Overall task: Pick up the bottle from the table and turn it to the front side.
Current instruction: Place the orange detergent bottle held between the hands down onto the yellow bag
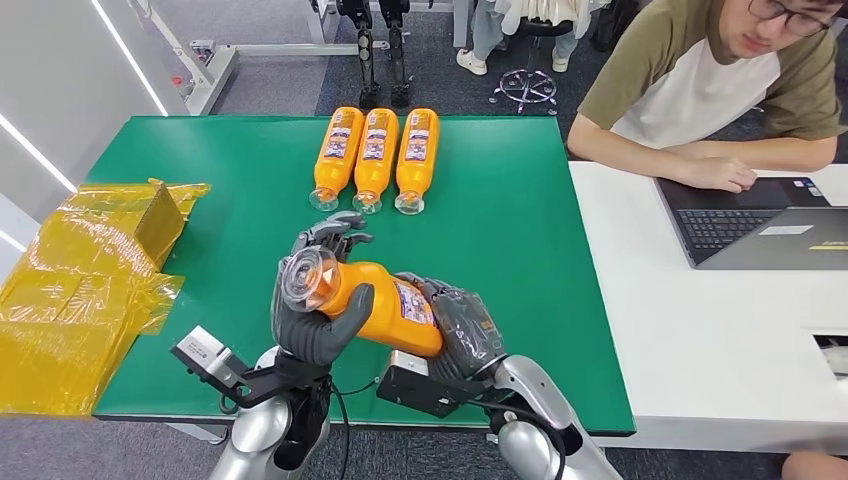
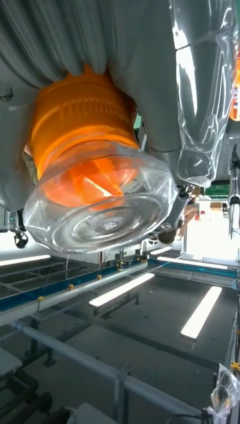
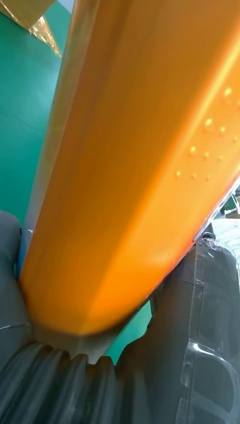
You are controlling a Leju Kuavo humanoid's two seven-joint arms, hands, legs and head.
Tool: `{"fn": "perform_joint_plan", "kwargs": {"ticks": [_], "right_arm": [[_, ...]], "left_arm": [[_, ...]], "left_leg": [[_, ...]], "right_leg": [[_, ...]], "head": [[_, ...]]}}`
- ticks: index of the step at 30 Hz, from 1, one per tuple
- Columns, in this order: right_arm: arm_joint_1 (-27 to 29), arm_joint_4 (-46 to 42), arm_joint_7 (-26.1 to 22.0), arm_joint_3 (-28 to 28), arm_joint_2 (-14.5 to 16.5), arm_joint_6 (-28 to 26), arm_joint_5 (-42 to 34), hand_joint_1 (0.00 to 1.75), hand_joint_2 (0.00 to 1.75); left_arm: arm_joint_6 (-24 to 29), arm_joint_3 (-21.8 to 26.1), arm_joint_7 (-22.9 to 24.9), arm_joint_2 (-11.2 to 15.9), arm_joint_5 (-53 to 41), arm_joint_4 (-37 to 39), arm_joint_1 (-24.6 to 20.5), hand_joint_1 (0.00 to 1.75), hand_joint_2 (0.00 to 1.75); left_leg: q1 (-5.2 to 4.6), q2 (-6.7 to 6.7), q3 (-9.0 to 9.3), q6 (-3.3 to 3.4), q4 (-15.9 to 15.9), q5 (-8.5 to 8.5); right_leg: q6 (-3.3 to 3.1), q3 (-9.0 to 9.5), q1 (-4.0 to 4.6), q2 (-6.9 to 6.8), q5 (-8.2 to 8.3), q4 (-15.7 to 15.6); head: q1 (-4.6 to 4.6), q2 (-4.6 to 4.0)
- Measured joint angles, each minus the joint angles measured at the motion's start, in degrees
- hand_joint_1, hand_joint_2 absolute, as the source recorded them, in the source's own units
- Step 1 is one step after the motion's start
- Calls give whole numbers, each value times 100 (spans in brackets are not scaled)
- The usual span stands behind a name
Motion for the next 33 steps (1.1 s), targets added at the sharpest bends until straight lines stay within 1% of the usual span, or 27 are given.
{"fn": "perform_joint_plan", "kwargs": {"ticks": [6,9,10,13,14,18,22,25,28,33], "right_arm": [[-38,14,-62,-37,1,4,151,175,175],[-41,20,-156,-59,2,-96,223,175,175],[-40,24,-190,-63,2,-148,237,167,175],[-30,33,-313,-74,3,-340,226,36,175],[-24,32,-378,-76,7,-430,202,0,175],[12,1,-731,-56,74,-802,11,0,175],[81,-91,-1127,-37,181,-1209,-444,0,175],[153,-205,-1449,-34,233,-1459,-900,0,175],[262,-394,-1845,-28,277,-1689,-1509,0,175],[516,-847,-2468,63,360,-2000,-2372,0,175]], "left_arm": [[-111,36,-28,-5,-50,2,0,175,175],[-134,51,-35,-33,-74,2,-2,175,175],[-139,55,-36,-44,-80,2,-5,175,175],[-152,64,-45,-66,-85,2,-33,175,175],[-153,65,-49,-75,-84,2,-51,175,175],[-104,69,-43,-90,-67,39,-126,175,175],[-17,70,-56,-90,10,116,-166,175,175],[39,70,-58,-90,54,159,-184,175,175],[110,70,-60,-90,104,197,-198,175,175],[299,70,-74,-85,126,268,-233,175,175]], "left_leg": [[0,0,0,0,0,0],[0,-1,0,0,0,0],[0,-1,0,0,0,0],[0,-1,0,0,0,0],[0,-1,0,0,0,0],[0,0,0,0,0,0],[1,0,1,0,0,0],[1,1,1,0,0,0],[0,0,0,0,0,0],[0,0,0,0,0,0]], "right_leg": [[0,0,0,0,0,0],[0,1,0,-1,1,0],[0,1,0,-1,1,0],[-1,1,0,-1,1,0],[-1,1,0,-1,1,0],[-1,0,0,1,1,0],[-1,0,1,0,1,1],[-1,0,1,1,1,1],[-1,0,0,0,1,1],[-1,0,0,0,1,1]], "head": [[-1,0],[-1,0],[-1,0],[-1,0],[-1,0],[-2,0],[-1,0],[-1,0],[-1,0],[0,0]]}}
